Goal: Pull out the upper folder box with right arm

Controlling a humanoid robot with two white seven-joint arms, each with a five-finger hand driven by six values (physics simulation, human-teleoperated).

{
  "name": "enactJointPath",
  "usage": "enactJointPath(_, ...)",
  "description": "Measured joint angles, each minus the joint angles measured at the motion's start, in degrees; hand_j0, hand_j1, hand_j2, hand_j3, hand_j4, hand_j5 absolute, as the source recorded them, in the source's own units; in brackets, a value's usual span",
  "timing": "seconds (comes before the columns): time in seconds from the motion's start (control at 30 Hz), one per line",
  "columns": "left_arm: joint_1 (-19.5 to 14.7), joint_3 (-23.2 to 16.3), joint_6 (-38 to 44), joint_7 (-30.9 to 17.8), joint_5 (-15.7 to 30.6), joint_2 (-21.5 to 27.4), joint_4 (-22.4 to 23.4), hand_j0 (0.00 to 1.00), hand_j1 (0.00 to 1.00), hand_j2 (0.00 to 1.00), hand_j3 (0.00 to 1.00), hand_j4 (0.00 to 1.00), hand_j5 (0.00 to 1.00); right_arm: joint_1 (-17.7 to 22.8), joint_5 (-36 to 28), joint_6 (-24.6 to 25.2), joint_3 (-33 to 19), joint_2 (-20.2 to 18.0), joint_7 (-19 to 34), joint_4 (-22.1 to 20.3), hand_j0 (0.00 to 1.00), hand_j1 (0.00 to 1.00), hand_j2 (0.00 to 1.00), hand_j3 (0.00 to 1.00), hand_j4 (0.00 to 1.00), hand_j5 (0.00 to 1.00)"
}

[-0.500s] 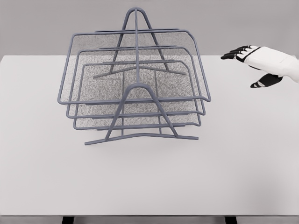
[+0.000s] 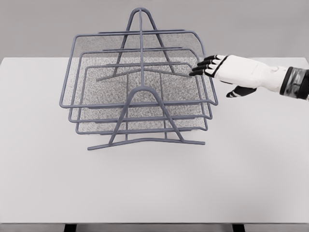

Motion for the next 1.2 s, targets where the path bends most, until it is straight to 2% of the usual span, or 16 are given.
enactJointPath(0.13, 0.0, 0.1, 0.0, 0.0, 0.0, 0.0, -0.1, 1.0, 1.0, 1.0, 1.0, 1.0, 1.0, 3.0, -2.1, 1.5, 0.7, -0.9, -0.6, 0.0, 1.0, 1.0, 1.0, 1.0, 1.0, 1.0)
enactJointPath(0.23, 0.0, 0.0, 0.0, 0.0, 0.0, 0.0, 0.0, 1.0, 1.0, 1.0, 1.0, 1.0, 1.0, 3.6, -3.2, 1.9, 0.9, -1.8, -1.1, 0.0, 1.0, 1.0, 1.0, 1.0, 1.0, 1.0)
enactJointPath(0.43, 0.0, 0.0, 0.0, 0.0, 0.0, 0.0, 0.0, 1.0, 1.0, 1.0, 1.0, 1.0, 1.0, 3.6, -6.1, 1.6, 0.7, -7.9, -0.8, 0.5, 1.0, 1.0, 1.0, 1.0, 1.0, 1.0)
enactJointPath(0.6, 0.1, 0.0, 0.0, 0.0, 0.0, 0.0, 0.0, 1.0, 1.0, 1.0, 1.0, 1.0, 1.0, 3.9, -11.8, 1.6, -0.4, -10.4, -0.4, 3.6, 1.0, 1.0, 1.0, 1.0, 1.0, 1.0)
enactJointPath(0.73, 0.0, 0.1, 0.0, 0.0, 0.0, 0.0, 0.0, 1.0, 1.0, 1.0, 1.0, 1.0, 1.0, 7.7, -17.3, 2.5, -4.2, -11.9, -0.4, 6.2, 1.0, 1.0, 1.0, 1.0, 1.0, 1.0)
enactJointPath(0.9, 0.0, 0.1, 0.0, 0.0, 0.0, 0.0, 0.0, 1.0, 1.0, 1.0, 1.0, 1.0, 1.0, 7.8, -18.5, 3.5, -7.8, -14.6, -0.2, 10.7, 1.0, 1.0, 1.0, 1.0, 1.0, 1.0)
enactJointPath(1.07, 0.0, -0.1, 0.0, 0.0, 0.0, 0.0, 0.1, 1.0, 1.0, 1.0, 1.0, 1.0, 1.0, 8.2, -18.4, 0.6, -7.3, -16.7, 0.0, 12.7, 1.0, 1.0, 1.0, 1.0, 1.0, 1.0)
enactJointPath(1.13, 0.0, -0.1, 0.0, 0.0, 0.0, 0.0, 0.1, 1.0, 1.0, 1.0, 1.0, 1.0, 1.0, 11.2, -18.9, -0.1, -8.9, -17.2, 0.0, 13.5, 1.0, 1.0, 1.0, 1.0, 1.0, 1.0)
enactJointPath(1.2, 0.0, -0.1, 0.0, 0.0, 0.0, 0.0, 0.1, 1.0, 1.0, 1.0, 1.0, 1.0, 1.0, 11.5, -16.4, -0.8, -11.0, -17.7, 0.3, 14.9, 1.0, 1.0, 1.0, 1.0, 1.0, 1.0)
